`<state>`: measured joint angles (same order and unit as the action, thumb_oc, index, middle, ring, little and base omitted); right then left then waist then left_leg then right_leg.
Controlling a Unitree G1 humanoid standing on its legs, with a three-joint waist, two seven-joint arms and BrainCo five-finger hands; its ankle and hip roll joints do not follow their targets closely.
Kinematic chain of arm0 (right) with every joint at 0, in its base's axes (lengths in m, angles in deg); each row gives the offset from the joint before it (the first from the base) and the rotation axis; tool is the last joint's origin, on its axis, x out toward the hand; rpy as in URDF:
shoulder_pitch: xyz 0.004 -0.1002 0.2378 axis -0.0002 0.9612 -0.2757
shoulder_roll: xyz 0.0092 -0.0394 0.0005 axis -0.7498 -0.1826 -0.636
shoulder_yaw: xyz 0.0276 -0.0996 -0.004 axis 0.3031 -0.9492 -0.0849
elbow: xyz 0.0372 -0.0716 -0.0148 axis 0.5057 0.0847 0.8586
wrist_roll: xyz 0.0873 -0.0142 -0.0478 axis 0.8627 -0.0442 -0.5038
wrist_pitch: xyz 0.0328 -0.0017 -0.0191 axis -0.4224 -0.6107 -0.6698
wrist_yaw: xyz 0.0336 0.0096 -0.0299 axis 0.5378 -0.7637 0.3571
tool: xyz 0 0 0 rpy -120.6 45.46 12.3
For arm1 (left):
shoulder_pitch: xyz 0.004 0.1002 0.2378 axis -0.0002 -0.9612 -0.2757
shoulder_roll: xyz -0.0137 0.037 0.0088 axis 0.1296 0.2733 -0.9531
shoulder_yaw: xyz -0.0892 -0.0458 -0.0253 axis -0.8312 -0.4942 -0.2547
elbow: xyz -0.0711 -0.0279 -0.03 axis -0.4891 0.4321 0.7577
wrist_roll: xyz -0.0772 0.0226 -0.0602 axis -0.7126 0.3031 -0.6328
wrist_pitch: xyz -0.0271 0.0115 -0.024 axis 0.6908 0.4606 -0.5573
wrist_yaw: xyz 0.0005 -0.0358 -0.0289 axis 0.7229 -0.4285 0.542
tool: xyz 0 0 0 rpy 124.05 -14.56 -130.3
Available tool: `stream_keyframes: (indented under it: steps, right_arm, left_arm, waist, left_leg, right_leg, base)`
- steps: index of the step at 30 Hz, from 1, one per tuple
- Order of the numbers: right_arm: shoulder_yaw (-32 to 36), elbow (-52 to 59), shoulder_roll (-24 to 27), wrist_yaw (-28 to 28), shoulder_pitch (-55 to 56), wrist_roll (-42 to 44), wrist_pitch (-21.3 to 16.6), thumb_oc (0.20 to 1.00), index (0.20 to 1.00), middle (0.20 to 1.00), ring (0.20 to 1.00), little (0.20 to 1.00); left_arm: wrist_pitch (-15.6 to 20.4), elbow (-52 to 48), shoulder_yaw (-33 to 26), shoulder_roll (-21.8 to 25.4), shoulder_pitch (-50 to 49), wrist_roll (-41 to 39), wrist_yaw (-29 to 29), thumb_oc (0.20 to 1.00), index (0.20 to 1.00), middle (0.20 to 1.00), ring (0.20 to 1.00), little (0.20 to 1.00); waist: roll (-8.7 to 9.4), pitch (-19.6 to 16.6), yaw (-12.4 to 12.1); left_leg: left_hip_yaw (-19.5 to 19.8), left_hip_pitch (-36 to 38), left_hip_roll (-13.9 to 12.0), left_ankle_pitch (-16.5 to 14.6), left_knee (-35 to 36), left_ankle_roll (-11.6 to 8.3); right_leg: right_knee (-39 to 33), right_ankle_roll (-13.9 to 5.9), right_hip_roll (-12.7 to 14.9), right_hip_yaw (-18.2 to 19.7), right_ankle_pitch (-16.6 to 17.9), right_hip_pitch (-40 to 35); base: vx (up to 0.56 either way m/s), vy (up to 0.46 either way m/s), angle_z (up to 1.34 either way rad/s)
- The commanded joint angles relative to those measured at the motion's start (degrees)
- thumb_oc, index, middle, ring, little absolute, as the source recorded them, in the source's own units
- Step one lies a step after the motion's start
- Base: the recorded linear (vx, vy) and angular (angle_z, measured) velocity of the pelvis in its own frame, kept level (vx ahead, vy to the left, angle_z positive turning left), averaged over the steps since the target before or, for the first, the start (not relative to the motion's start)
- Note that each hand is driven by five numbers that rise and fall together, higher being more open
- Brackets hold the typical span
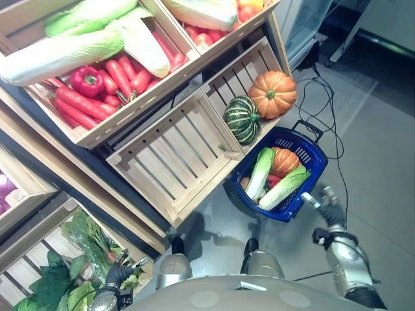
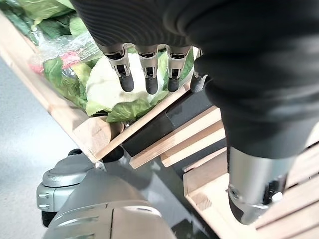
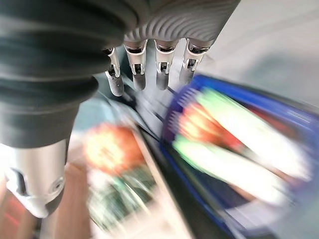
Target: Pick up fruits and vegetables into the basket
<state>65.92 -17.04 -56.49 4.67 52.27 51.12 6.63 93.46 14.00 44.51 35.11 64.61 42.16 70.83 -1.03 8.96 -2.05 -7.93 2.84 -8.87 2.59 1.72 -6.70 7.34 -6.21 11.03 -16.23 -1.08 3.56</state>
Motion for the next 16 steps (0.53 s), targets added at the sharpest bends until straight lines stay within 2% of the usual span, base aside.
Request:
stream_keyframes:
  steps: [1, 3, 5, 8, 9, 11, 14, 16]
  right_arm:
    - [-2.1, -2.4, -1.6, -6.0, -1.0, -2.4, 5.0, 1.0, 1.0, 1.0, 1.0, 1.0]
    - [-5.5, -15.3, -4.7, -9.9, -4.6, -3.1, 8.6, 1.0, 1.0, 1.0, 1.0, 1.0]
    - [-7.5, -20.5, -5.7, -9.9, -6.8, -3.3, 8.8, 1.0, 1.0, 1.0, 1.0, 1.0]
    - [-8.5, -25.3, -7.4, -13.8, -9.3, -0.5, 13.3, 1.0, 1.0, 1.0, 1.0, 1.0]
    - [-9.1, -28.3, -8.3, -16.5, -10.0, -1.2, 15.9, 1.0, 1.0, 1.0, 1.0, 1.0]
    - [-9.4, -31.2, -8.6, -19.0, -10.9, -0.6, 15.8, 1.0, 1.0, 1.0, 1.0, 1.0]
    - [-9.7, -33.0, -8.5, -17.4, -11.7, -2.2, 16.7, 1.0, 1.0, 1.0, 1.0, 1.0]
    - [-9.6, -34.6, -8.5, -18.3, -11.7, -3.7, 17.9, 1.0, 1.0, 1.0, 1.0, 1.0]
  left_arm:
    - [0.7, 0.1, 3.7, 0.1, 6.0, 1.2, 8.0, 1.0, 1.0, 1.0, 1.0, 1.0]
    - [-0.2, 5.0, 7.1, -0.1, 10.3, 3.0, 11.9, 1.0, 1.0, 1.0, 1.0, 1.0]
    - [0.7, 7.1, 9.3, -0.4, 12.3, 3.8, 12.9, 1.0, 1.0, 1.0, 1.0, 1.0]
    - [0.4, 8.9, 11.1, -1.1, 14.6, 4.8, 12.5, 1.0, 1.0, 1.0, 1.0, 1.0]
    - [-0.4, 9.8, 11.9, -1.4, 15.8, 5.1, 12.9, 1.0, 1.0, 1.0, 1.0, 1.0]
    - [-1.0, 11.1, 12.7, -2.1, 17.0, 6.0, 13.4, 1.0, 1.0, 1.0, 1.0, 1.0]
    - [-2.5, 12.3, 13.4, -2.8, 17.4, 6.1, 14.4, 1.0, 1.0, 1.0, 1.0, 1.0]
    - [-3.7, 13.1, 13.5, -3.4, 17.7, 6.5, 14.2, 1.0, 1.0, 1.0, 1.0, 1.0]
  waist:
    - [1.9, -0.4, 1.0]
    - [1.92, -1.3, 0.8]
    - [1.61, -1.7, 0.7]
    - [1.18, -2.0, 0.8]
    - [0.95, -2.1, 0.8]
    - [0.58, -2.3, 0.7]
    - [0.36, -2.7, 0.7]
    - [0.32, -2.8, 0.8]
  left_leg:
    - [-0.9, -0.7, -0.6, -1.8, 0.1, 0.75]
    - [-1.2, 0.6, -0.2, -2.0, 0.7, 0.98]
    - [-1.3, 1.0, 0.0, -2.1, 0.9, 1.05]
    - [-1.6, 1.8, 0.5, -2.3, 1.2, 1.31]
    - [-1.8, 2.0, 0.6, -2.4, 1.2, 1.33]
    - [-1.9, 2.4, 0.8, -2.6, 1.3, 1.51]
    - [-2.2, 3.1, 1.4, -3.0, 1.6, 1.88]
    - [-2.3, 3.4, 1.5, -3.3, 1.5, 2.09]
  right_leg:
    - [-3.3, -2.08, 1.2, -0.7, -1.3, -6.6]
    - [-5.1, -2.37, 1.1, -1.0, -0.2, -7.8]
    - [-5.9, -2.49, 1.0, -1.2, 0.4, -8.2]
    - [-6.8, -2.61, 0.9, -1.2, 0.9, -8.7]
    - [-7.0, -2.57, 1.0, -1.4, 1.1, -8.8]
    - [-7.5, -2.58, 1.0, -1.6, 1.3, -9.2]
    - [-8.1, -2.56, 0.8, -1.7, 1.4, -9.7]
    - [-8.0, -2.49, 0.8, -1.6, 1.3, -9.9]
  base:
    - [-0.01, 0.037, -0.03]
    - [-0.03, 0.075, -0.03]
    - [-0.03, 0.087, -0.04]
    - [-0.03, 0.084, -0.1]
    - [-0.05, 0.094, -0.05]
    - [-0.03, 0.087, -0.02]
    - [-0.02, 0.062, 0.0]
    - [-0.02, 0.049, -0.01]
